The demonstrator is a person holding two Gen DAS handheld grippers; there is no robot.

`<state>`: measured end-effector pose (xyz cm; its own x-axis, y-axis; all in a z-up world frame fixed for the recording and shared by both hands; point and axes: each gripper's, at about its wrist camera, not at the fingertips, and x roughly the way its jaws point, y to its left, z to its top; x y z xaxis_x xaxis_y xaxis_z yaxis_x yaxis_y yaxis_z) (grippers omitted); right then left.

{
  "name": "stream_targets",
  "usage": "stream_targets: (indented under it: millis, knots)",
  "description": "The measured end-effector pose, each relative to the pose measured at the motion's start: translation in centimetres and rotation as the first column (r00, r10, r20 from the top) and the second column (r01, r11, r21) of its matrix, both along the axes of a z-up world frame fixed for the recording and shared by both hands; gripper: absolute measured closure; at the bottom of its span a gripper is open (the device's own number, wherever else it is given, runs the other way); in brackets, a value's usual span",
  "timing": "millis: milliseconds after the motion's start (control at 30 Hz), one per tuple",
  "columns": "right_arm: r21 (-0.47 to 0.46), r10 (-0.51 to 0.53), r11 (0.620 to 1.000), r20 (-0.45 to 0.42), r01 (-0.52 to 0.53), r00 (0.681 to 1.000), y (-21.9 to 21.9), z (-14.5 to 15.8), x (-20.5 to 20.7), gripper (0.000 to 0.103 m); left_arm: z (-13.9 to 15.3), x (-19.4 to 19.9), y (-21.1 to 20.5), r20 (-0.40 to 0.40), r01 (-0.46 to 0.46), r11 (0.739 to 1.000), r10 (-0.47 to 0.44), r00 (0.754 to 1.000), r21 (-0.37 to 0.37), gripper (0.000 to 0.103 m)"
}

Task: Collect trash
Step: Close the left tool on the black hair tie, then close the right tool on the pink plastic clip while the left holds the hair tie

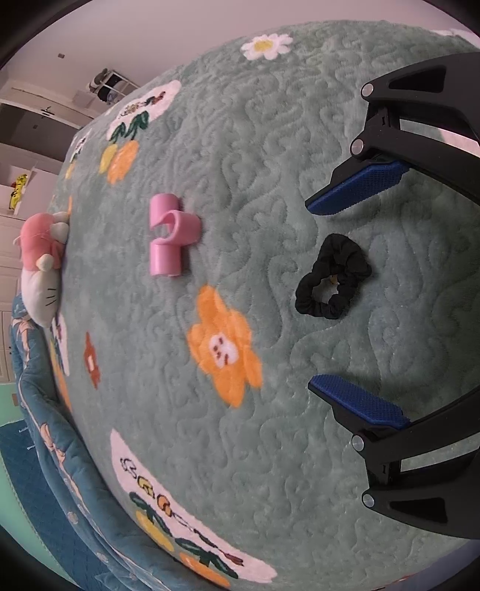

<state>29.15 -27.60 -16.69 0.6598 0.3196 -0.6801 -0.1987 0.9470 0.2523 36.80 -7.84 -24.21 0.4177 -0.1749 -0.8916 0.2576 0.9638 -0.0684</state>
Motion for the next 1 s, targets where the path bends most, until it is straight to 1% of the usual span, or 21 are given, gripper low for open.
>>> stream_targets:
  millis: [67,200,267,300,333,367,400,567,700,867,1000]
  knots:
    - [0.000,0.001,1.000,-0.004,-0.001,1.000,0.0,-0.4,0.3,0.033,-0.6,0.2,-0.1,-0.024,0.000,1.000,0.000,1.000,0.003,0.034]
    - [0.003,0.002,1.000,-0.014,-0.002,1.000,0.0,-1.0,0.8,0.033,-1.0,0.0,-0.2,-0.011,0.016,1.000,-0.016,1.000,0.021,0.035]
    - [0.006,0.002,1.000,-0.018,-0.002,1.000,0.1,-1.2,1.1,0.033,-1.1,0.0,-0.2,-0.003,0.022,0.999,-0.022,1.000,0.031,0.046]
    - [0.008,0.003,1.000,-0.020,-0.003,1.000,0.2,-1.4,1.2,0.033,-1.0,0.0,-0.2,-0.001,0.023,0.999,-0.023,1.000,0.034,0.048]
    - [0.008,0.005,1.000,-0.021,-0.005,1.000,0.3,-1.4,1.2,0.033,-1.0,0.0,-0.1,-0.002,0.020,0.999,-0.020,1.000,0.032,0.056]
    - [0.008,0.007,1.000,-0.022,-0.006,1.000,0.3,-1.5,1.2,0.033,-0.9,0.1,-0.1,0.000,0.016,0.999,-0.016,1.000,0.032,0.068]
    - [0.007,0.009,1.000,-0.024,-0.009,1.000,0.4,-1.6,1.3,0.033,-0.8,0.1,0.0,0.004,0.015,0.999,-0.015,1.000,0.034,0.077]
    - [0.005,0.011,1.000,-0.025,-0.011,1.000,0.5,-1.8,1.5,0.033,-0.7,0.1,0.3,0.004,0.025,0.999,-0.025,1.000,0.023,0.083]
    - [0.001,0.013,1.000,-0.023,-0.013,1.000,0.5,-2.0,1.8,0.033,0.2,-0.4,0.5,0.011,0.031,0.999,-0.031,0.999,0.008,0.084]
    - [-0.009,0.022,1.000,-0.022,-0.023,1.000,0.6,-2.5,3.8,0.033,2.1,-1.2,0.8,0.046,0.045,0.999,-0.046,0.998,0.005,0.084]
    - [-0.018,0.031,0.999,-0.004,-0.031,1.000,1.0,-3.1,6.5,0.033,3.3,-1.7,1.0,0.069,0.055,0.998,-0.055,0.996,0.003,0.084]
